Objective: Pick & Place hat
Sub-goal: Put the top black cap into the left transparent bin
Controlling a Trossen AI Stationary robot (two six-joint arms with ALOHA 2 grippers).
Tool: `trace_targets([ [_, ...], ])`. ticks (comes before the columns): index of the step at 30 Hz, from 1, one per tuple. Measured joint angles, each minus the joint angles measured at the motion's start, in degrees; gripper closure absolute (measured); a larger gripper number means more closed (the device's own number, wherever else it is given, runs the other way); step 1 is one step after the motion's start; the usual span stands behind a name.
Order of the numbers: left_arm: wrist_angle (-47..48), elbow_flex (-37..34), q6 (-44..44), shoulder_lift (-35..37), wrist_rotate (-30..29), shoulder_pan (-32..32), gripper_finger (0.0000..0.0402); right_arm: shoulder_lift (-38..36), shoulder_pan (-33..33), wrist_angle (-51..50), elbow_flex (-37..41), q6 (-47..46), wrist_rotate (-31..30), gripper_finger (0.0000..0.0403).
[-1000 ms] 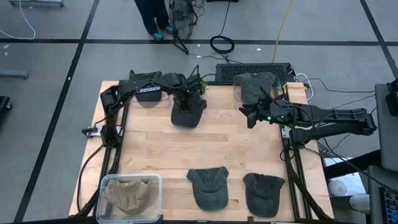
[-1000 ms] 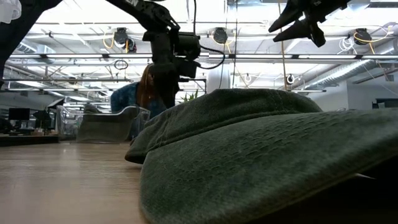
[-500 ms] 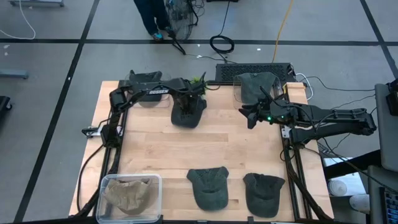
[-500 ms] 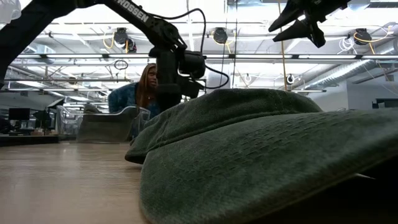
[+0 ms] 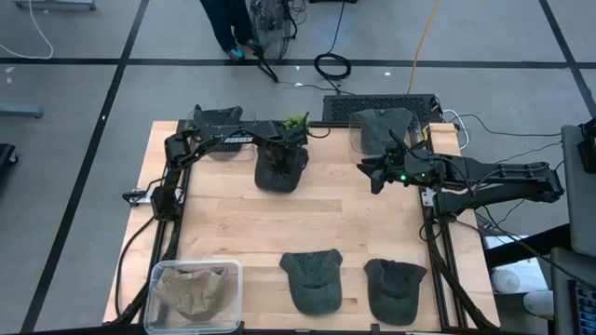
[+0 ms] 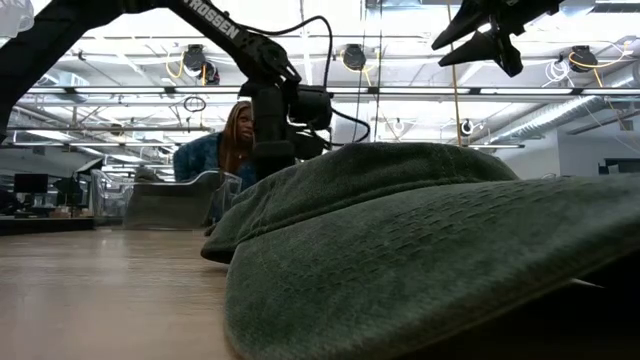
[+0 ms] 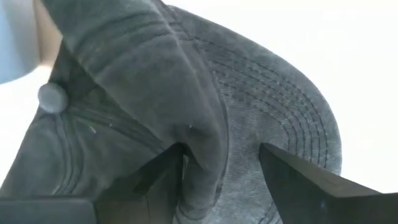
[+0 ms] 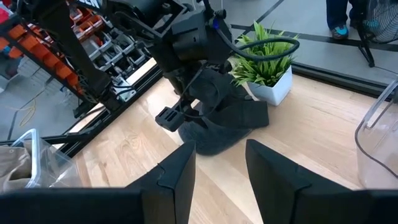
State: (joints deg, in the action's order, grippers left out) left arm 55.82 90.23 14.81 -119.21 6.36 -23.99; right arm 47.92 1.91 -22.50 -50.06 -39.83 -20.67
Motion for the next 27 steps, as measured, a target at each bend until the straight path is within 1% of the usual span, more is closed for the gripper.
trace_targets([
  [4,0.56,-0.88,-1.07,-0.03,1.98,0.35,0.0179,0.0,-0.01,-0.01,0.0,0.02,0.02,0.0273],
  [10,1.18,-0.97,-3.86,-0.08,2.02,1.95,0.018,0.0,-0.01,-0.02,0.0,0.1,0.02,0.0273],
  [12,1.62,-0.97,-4.78,-0.08,2.5,2.6,0.0189,0.0,0.0,-0.03,0.0,0.3,-0.01,0.0273],
  [15,2.25,-0.99,-5.62,-0.11,4.33,3.76,0.022,0.0,0.0,-0.04,0.0,0.44,-0.04,0.0273],
  [19,2.88,-1.02,-6.25,-0.15,5.9,5.04,0.0281,0.0,0.0,-0.04,0.0,0.81,-0.05,0.0273],
  [23,4.53,-1.02,-7.9,0.04,8.7,5.38,0.0343,0.0,0.0,-0.06,0.0,1.07,-0.07,0.0273],
  [26,7.36,-0.11,-9.42,-0.02,11.13,5.09,0.0383,0.0,-0.02,-0.06,0.0,1.09,-0.07,0.0273],
  [27,8.58,0.63,-9.59,-0.05,12.0,4.88,0.039,0.0,0.0,-0.06,0.0,1.09,-0.07,0.0273],
])
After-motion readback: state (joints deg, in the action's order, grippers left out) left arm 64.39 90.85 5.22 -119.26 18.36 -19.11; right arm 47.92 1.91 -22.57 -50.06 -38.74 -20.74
